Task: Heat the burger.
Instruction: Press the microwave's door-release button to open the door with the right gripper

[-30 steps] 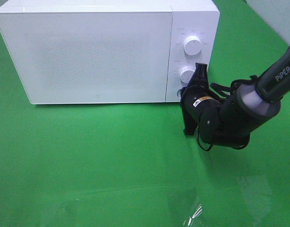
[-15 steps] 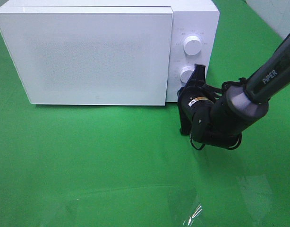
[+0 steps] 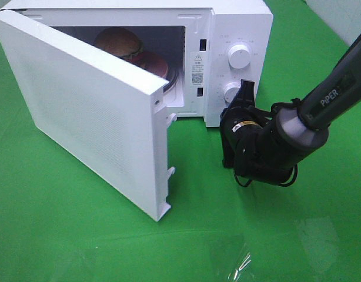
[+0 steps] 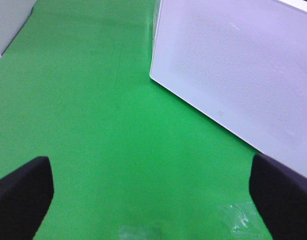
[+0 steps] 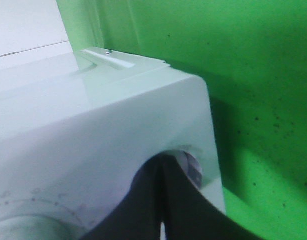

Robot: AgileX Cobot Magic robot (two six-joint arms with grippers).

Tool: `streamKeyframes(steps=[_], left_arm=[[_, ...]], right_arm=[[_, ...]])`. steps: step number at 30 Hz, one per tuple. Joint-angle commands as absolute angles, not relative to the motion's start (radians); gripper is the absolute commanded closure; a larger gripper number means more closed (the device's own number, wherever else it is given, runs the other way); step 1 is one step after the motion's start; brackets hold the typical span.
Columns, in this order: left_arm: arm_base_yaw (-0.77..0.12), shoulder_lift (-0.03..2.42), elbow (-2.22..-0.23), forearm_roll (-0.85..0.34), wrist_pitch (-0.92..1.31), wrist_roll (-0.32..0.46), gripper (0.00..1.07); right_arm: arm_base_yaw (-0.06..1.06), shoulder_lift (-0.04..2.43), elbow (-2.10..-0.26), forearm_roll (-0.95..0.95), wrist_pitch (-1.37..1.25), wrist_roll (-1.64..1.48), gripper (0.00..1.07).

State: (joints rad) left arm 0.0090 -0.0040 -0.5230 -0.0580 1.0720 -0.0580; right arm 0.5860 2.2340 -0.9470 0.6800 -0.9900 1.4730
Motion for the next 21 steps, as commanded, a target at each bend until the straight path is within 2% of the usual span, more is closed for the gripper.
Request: streamKeyframes(steps=[1,21], left_arm=[[0.011,-0.009,-0.52,-0.057,1.064,-0.06,0.08],[0.011,-0.009,-0.52,-0.057,1.064,-0.06,0.08]], right_arm=[[0.538,2.235,-1.044,0.624,-1.239,1.465,1.07],[0.541,2.226,-1.042,0.601,-1.159,1.471,1.07]])
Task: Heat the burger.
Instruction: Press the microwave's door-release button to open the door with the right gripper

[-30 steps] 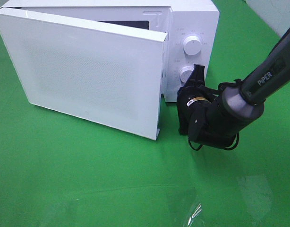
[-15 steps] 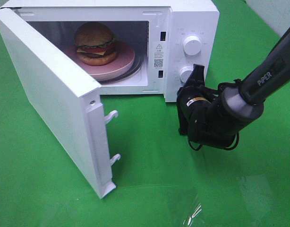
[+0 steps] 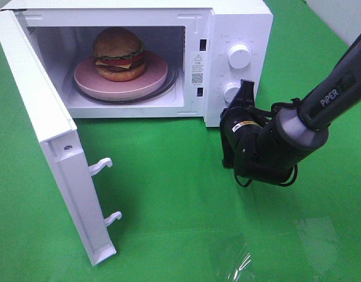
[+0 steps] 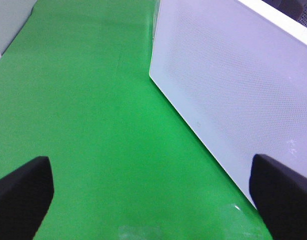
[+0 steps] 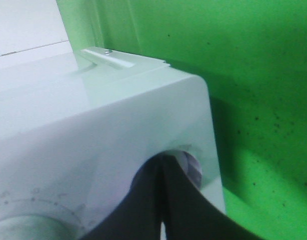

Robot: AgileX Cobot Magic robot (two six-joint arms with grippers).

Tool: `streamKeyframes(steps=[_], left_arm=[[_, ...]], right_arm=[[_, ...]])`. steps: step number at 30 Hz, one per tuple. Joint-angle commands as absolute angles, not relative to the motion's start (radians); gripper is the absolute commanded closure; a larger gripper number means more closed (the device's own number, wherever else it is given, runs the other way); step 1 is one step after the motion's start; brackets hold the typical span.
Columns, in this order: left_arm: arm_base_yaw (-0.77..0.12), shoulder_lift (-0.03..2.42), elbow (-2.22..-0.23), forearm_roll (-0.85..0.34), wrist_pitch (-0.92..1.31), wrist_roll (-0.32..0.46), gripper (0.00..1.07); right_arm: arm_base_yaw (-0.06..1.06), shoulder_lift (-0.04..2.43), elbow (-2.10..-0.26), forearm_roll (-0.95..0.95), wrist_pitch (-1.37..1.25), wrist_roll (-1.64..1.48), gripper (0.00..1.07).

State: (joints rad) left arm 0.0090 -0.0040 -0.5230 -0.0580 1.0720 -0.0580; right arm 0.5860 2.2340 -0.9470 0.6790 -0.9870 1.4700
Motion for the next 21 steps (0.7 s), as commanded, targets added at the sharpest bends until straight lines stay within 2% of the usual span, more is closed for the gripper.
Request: streamKeyframes(steps=[1,21], left_arm=[[0.011,-0.009,-0.52,-0.057,1.064,-0.06,0.08],[0.011,-0.009,-0.52,-0.057,1.064,-0.06,0.08]], right_arm=[[0.541,2.222,-1.041,0.601,-1.126,1.474,1.07],[0.62,2.104,-0.866,0.578,-0.885,1.52,1.07]])
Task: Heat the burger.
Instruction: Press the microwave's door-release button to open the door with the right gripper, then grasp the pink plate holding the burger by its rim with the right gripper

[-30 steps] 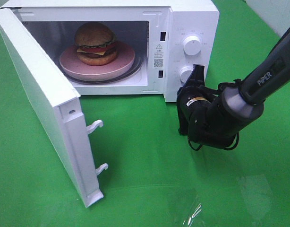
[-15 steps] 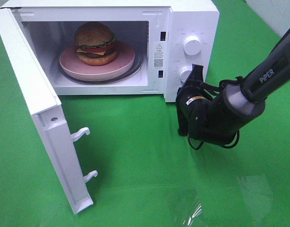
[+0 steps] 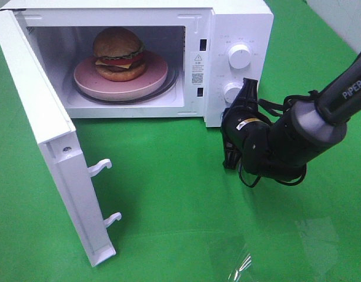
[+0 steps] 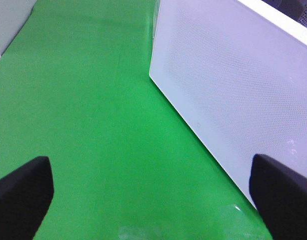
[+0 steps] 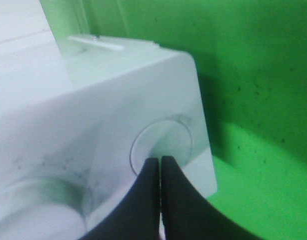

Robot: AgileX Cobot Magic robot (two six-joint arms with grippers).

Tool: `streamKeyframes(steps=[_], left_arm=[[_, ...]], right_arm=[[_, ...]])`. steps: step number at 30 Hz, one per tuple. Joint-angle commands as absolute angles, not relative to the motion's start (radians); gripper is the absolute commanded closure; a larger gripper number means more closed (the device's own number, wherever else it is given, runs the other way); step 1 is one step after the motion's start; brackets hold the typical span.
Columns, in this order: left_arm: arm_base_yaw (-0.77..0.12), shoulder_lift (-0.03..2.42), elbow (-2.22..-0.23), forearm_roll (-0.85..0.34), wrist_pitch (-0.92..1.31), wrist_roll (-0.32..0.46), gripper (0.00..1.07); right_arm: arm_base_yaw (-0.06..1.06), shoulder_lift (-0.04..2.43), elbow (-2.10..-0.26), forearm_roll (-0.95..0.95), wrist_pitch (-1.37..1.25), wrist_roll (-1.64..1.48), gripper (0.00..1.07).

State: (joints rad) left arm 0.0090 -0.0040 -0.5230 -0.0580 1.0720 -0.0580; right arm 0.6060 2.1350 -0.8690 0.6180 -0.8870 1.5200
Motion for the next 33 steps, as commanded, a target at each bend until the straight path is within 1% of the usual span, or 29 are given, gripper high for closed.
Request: streamKeyframes(steps=[1,6,8,11,12,13,15,16,17,20,22,25,29,31,32,33], left_arm=[[0.011,-0.009,-0.52,-0.057,1.064,-0.06,0.08],[0.011,-0.009,-0.52,-0.057,1.064,-0.06,0.08],[0.011,-0.009,-0.52,-0.057,1.064,-0.06,0.08],[0.011,-0.009,-0.52,-0.057,1.064,-0.06,0.08],[0.011,-0.009,-0.52,-0.057,1.064,-0.06,0.08],[0.011,-0.009,-0.52,-0.057,1.064,-0.06,0.08],[0.011,-0.009,-0.52,-0.057,1.064,-0.06,0.08],[0.011,-0.009,-0.52,-0.057,1.064,-0.06,0.08],[0.011,-0.009,-0.52,-0.057,1.064,-0.06,0.08],[0.011,-0.009,-0.52,-0.057,1.064,-0.06,0.08],[0.011,-0.009,-0.52,-0.057,1.064,-0.06,0.08],[0.011,-0.009,-0.52,-0.057,1.064,-0.06,0.08],[0.011,-0.009,-0.52,-0.057,1.064,-0.06,0.08],[0.011,-0.009,-0.52,-0.057,1.064,-0.06,0.08],[0.011,-0.009,-0.52,-0.057,1.064,-0.06,0.08],[0.011,-0.009,-0.52,-0.057,1.064,-0.06,0.08]], right_arm=[[0.632,2.087,-0.852,0.578,-0.853,1.512,1.07],[0.646,2.04,-0.821,0.566,-0.806,1.464,1.07],[0.646,1.983,-0.796,0.538,-0.745,1.379,1.07],[0.646,1.968,-0.793,0.534,-0.724,1.343,1.07],[0.644,1.931,-0.788,0.526,-0.669,1.248,1.07],[0.644,1.931,-0.788,0.526,-0.669,1.248,1.07],[0.642,1.872,-0.788,0.525,-0.552,1.052,1.07],[0.642,1.872,-0.788,0.525,-0.552,1.052,1.07],[0.642,1.846,-0.788,0.525,-0.498,0.956,1.07],[0.642,1.833,-0.788,0.525,-0.467,0.91,1.07],[0.642,1.791,-0.788,0.506,-0.368,0.76,1.07],[0.642,1.782,-0.788,0.493,-0.351,0.729,1.07],[0.642,1.754,-0.789,0.44,-0.277,0.639,1.07],[0.641,1.726,-0.799,0.368,-0.149,0.553,1.07],[0.641,1.726,-0.799,0.368,-0.149,0.553,1.07],[0.629,1.712,-0.814,0.319,-0.08,0.509,1.07]])
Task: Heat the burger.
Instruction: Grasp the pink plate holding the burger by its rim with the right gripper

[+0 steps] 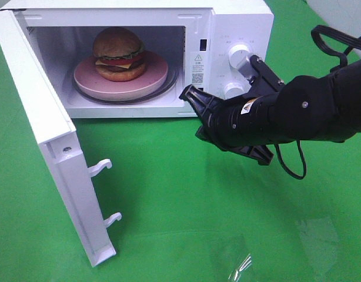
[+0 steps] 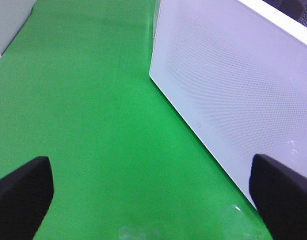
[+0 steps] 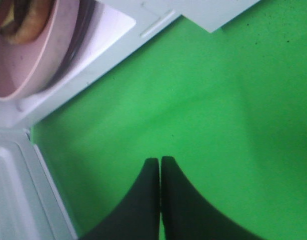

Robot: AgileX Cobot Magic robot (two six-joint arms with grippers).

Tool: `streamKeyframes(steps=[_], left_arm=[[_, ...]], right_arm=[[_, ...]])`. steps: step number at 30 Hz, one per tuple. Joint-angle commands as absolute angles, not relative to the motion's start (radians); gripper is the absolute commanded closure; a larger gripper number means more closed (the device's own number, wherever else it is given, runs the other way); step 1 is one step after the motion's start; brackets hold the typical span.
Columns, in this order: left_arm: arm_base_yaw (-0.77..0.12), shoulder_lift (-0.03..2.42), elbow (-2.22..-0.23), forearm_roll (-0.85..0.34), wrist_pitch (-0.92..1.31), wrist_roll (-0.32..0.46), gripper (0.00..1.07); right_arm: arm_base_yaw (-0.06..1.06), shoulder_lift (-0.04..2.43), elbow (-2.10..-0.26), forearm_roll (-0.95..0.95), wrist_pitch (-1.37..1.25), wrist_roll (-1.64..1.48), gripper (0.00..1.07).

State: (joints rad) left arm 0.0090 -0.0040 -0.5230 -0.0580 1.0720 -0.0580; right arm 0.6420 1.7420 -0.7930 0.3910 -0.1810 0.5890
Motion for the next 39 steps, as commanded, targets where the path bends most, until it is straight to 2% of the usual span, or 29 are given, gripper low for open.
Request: streamKeyframes(steps=[1,8,10,15,17,34,37,38,39], left_arm=[[0.011,-0.009,-0.52,-0.057,1.064,-0.06,0.08],[0.011,-0.009,-0.52,-0.057,1.064,-0.06,0.08],[0.011,-0.009,-0.52,-0.057,1.064,-0.06,0.08],[0.011,-0.009,-0.52,-0.057,1.064,-0.06,0.08],[0.011,-0.009,-0.52,-0.057,1.064,-0.06,0.08],[0.011,-0.009,-0.52,-0.057,1.064,-0.06,0.08],[0.011,-0.009,-0.52,-0.057,1.064,-0.06,0.08],[0.011,-0.009,-0.52,-0.057,1.064,-0.06,0.08],[0.011,-0.009,-0.52,-0.057,1.064,-0.06,0.08]], right_arm=[[0.629,1.712,-0.814,0.319,-0.08,0.509,1.07],[0.607,1.675,-0.897,0.191,0.149,0.319,1.07],[0.607,1.665,-0.952,0.152,0.285,0.104,1.07],[0.607,1.665,-0.992,0.152,0.39,-0.132,1.07],[0.607,1.665,-1.01,0.153,0.453,-0.316,1.06],[0.607,1.665,-1.013,0.152,0.426,-1.351,1.0],[0.609,1.665,-1.013,0.149,0.387,-1.48,0.97],[0.611,1.665,-1.013,0.109,0.36,-1.528,0.91],[0.611,1.665,-1.013,0.109,0.36,-1.528,0.91]])
